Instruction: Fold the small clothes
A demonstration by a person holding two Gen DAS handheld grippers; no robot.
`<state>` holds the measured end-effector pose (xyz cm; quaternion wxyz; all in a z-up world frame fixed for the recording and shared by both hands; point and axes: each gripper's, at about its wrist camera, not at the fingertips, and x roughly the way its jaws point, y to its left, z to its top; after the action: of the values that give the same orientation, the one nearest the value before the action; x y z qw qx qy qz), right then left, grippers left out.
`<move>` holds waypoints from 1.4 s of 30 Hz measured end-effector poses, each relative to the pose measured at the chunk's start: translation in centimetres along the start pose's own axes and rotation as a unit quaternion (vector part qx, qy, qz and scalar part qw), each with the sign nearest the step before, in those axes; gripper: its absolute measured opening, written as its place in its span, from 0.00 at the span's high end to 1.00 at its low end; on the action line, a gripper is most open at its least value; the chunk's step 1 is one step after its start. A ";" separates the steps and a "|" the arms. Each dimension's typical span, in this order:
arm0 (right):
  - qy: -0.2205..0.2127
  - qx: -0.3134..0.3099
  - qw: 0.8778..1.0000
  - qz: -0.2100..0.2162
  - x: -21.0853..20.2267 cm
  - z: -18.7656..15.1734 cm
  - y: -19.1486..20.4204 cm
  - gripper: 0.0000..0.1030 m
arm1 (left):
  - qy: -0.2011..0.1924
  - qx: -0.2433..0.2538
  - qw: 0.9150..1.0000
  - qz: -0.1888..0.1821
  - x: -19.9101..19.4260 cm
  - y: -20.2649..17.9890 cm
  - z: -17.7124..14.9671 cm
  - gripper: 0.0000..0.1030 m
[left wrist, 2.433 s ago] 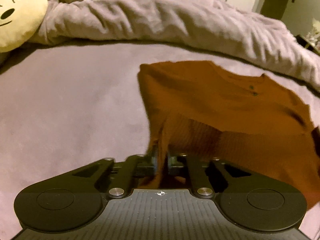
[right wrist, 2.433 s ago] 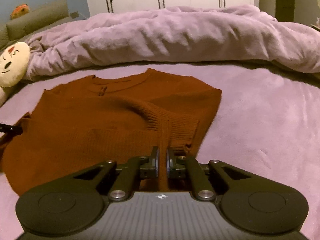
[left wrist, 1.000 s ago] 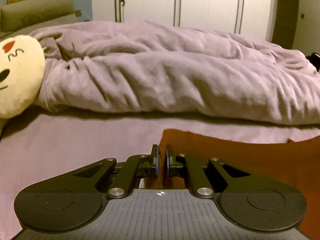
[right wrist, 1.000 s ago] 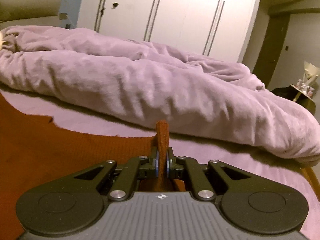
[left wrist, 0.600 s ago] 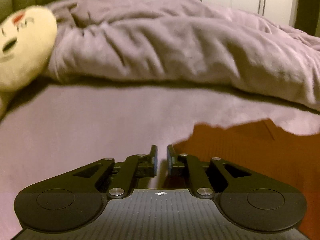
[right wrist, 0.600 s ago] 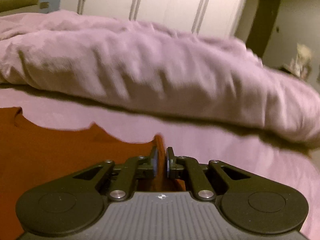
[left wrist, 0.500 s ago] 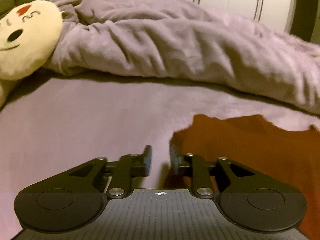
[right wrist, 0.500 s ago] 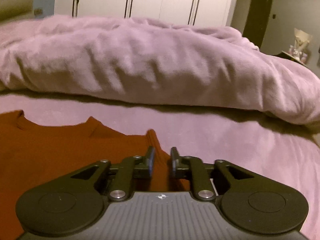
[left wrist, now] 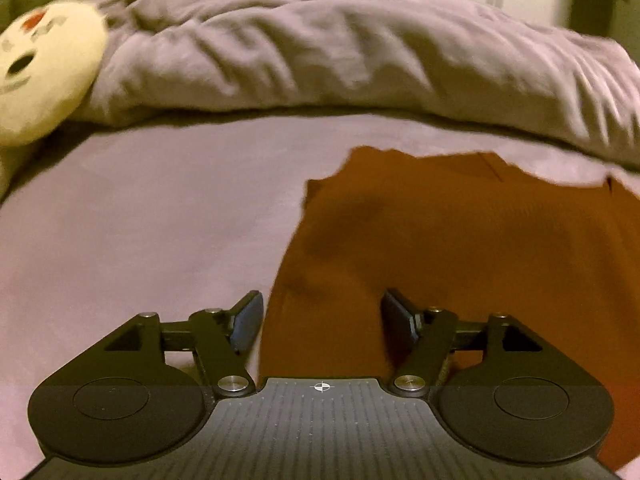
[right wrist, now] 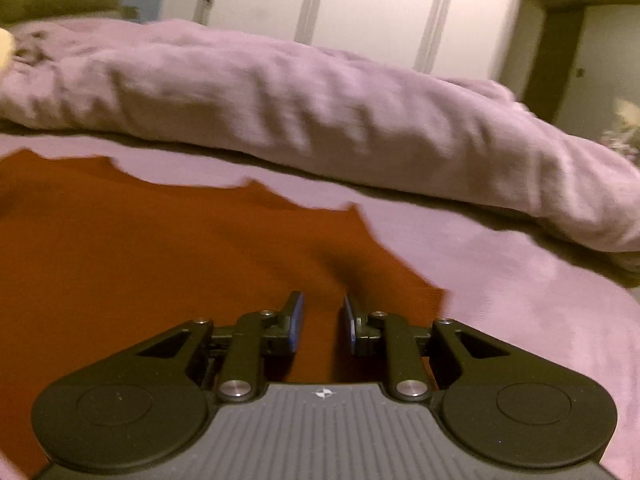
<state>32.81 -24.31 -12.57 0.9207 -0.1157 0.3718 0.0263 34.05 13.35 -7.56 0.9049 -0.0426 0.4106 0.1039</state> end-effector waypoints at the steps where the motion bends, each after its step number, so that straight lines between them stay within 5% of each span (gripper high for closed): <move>1: 0.004 0.008 1.000 0.002 -0.2 0.3 -0.2 0.80 | 0.004 -0.012 1.000 0.003 -0.3 0.2 0.0 0.30; 4: 0.011 0.008 1.000 -0.016 -1.7 0.8 0.6 0.78 | 0.002 -0.009 1.000 -0.004 -2.1 -0.2 0.0 0.33; 11: -0.018 0.027 0.997 0.066 -6.1 -0.4 3.1 0.74 | -0.029 0.028 0.999 -0.033 -4.3 -4.3 -0.1 0.21; 18: -0.013 0.033 0.995 0.090 -3.5 2.2 6.3 0.72 | -0.028 0.035 0.999 -0.014 -0.7 -7.2 0.4 0.14; 23: -0.021 -0.012 0.997 0.071 0.1 1.9 8.9 0.61 | -0.024 0.035 0.999 0.016 2.4 -7.5 0.4 0.05; 27: -0.013 0.011 0.997 0.069 2.0 2.5 8.1 0.50 | -0.032 0.016 0.999 0.015 3.8 -7.0 1.1 0.00; 35: -0.024 0.040 0.995 0.093 2.5 1.9 7.0 0.45 | -0.054 0.025 0.998 0.013 4.2 -7.1 0.6 0.00; 42: -0.015 0.033 0.996 0.081 1.4 2.4 7.0 0.39 | -0.020 0.046 0.999 0.019 2.6 -6.2 0.4 0.00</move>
<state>34.51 -17.04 -13.18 0.9244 -0.0543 0.3667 0.0901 37.37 7.76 -9.27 0.9118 0.0090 0.3975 0.1027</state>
